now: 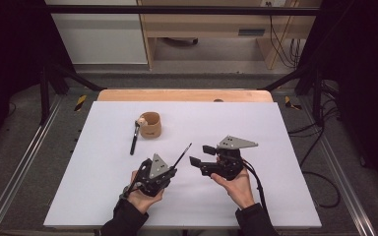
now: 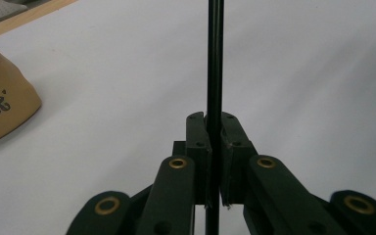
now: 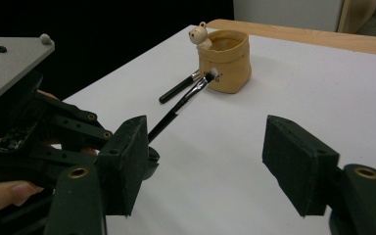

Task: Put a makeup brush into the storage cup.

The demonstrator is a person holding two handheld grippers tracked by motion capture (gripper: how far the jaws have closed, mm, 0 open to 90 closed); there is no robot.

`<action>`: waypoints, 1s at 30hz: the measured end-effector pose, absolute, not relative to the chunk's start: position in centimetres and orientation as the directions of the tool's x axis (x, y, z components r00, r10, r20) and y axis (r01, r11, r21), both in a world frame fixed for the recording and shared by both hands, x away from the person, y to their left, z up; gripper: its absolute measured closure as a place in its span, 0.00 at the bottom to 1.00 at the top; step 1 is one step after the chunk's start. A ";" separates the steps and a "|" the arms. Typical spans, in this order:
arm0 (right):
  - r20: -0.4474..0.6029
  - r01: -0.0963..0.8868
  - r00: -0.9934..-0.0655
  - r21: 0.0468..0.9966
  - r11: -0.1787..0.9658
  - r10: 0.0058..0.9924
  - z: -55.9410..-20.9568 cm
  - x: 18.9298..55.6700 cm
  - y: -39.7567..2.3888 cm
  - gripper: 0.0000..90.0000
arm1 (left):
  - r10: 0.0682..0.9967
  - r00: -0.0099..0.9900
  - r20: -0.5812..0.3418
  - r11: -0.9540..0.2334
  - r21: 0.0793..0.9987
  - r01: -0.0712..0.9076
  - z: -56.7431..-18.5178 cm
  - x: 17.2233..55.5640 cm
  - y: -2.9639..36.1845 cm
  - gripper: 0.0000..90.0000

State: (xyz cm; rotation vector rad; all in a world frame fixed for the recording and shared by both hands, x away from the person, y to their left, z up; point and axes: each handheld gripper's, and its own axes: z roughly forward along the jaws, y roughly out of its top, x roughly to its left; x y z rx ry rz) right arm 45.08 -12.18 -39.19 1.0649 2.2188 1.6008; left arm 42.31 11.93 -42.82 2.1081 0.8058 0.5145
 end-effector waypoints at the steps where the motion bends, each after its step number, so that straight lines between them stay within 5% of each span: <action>1: 0.237 0.431 -0.719 0.890 0.151 0.654 -39.2 45.1 -12.2 0.39 | 0.695 0.714 0.083 -0.474 0.800 0.368 -42.8 42.3 11.9 0.94; 20: 0.344 0.483 -0.701 0.873 0.061 0.624 -39.7 45.6 -11.2 0.55 | 0.713 0.699 0.057 -0.434 0.818 0.376 -43.0 41.9 10.2 0.94; 30: 0.422 0.524 -0.682 0.852 -0.003 0.597 -40.1 45.8 -11.6 0.73 | 0.721 0.691 0.040 -0.397 0.842 0.365 -42.7 41.5 9.5 0.94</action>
